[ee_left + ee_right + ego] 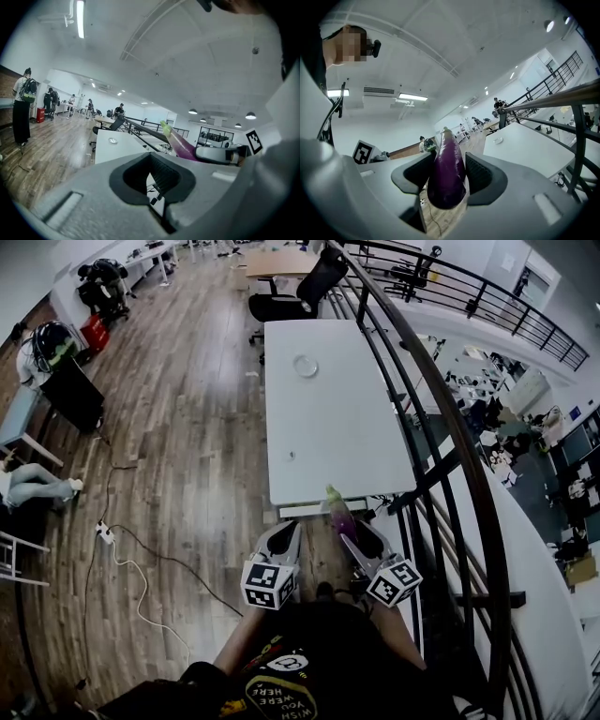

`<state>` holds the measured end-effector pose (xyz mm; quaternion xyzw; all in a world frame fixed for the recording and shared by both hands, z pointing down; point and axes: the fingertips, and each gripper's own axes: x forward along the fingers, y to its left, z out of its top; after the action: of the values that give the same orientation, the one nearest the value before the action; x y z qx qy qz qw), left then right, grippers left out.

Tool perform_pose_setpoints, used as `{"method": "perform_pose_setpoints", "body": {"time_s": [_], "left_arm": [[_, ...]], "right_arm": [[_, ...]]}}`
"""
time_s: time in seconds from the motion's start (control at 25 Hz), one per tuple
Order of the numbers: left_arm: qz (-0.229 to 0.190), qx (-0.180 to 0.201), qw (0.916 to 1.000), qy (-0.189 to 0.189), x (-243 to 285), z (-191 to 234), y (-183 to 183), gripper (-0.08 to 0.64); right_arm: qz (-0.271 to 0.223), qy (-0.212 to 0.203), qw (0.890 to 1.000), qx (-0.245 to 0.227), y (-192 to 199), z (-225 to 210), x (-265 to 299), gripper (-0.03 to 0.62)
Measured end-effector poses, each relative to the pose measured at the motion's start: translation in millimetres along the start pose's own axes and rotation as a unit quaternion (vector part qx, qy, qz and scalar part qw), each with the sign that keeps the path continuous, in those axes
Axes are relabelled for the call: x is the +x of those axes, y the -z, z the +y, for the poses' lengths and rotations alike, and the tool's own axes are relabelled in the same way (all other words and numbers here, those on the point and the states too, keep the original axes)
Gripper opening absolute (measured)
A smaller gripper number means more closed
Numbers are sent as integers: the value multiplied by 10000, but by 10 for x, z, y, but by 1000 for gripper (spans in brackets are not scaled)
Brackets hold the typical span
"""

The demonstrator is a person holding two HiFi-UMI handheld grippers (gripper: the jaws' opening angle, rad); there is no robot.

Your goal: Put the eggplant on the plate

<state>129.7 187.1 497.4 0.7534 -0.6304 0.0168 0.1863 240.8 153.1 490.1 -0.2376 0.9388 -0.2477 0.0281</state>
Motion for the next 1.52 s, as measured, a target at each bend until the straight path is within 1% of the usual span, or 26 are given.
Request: {"method": "perform_pose_setpoints", "body": {"time_s": [0.12,0.24,0.4,0.56,0.72,0.84,1.04,1.16,1.32,1.52], "left_arm": [[-118,123,9998,33,-6,105,-123,5],[-179,109,9998,53,-81,196,-125,5],[-87,49,9999,12,-142,387,-33,5],[-25,23,10000,58,-193,517,-34,5],[42,-67,9999,97,-130,645,-7,5],[62,-114,9998,128,10,742,-5,5],[47,-29,9999,143,355,976,-130,5],[21,11,9999,107,518,1110,-222,5],[10,95,9999,52,856,1254,-434,5],[71,154,9998,63,1201,1329,-559,5]], "right_arm": [[-129,-39,9998,-126,-44,13,146,225],[-245,-45,9995,-179,-74,72,204,225],[-380,17,9992,-145,-40,69,254,224],[-425,116,9989,-145,-65,120,346,224],[-390,180,9990,-83,-44,104,483,224],[-366,184,9991,-63,-50,31,626,224],[-353,158,9992,-51,-125,-201,992,224],[-328,79,9994,-13,-159,-327,1211,224],[-320,-58,9995,-23,-341,-523,1524,224],[-262,-171,9995,60,-433,-752,1793,224]]}}
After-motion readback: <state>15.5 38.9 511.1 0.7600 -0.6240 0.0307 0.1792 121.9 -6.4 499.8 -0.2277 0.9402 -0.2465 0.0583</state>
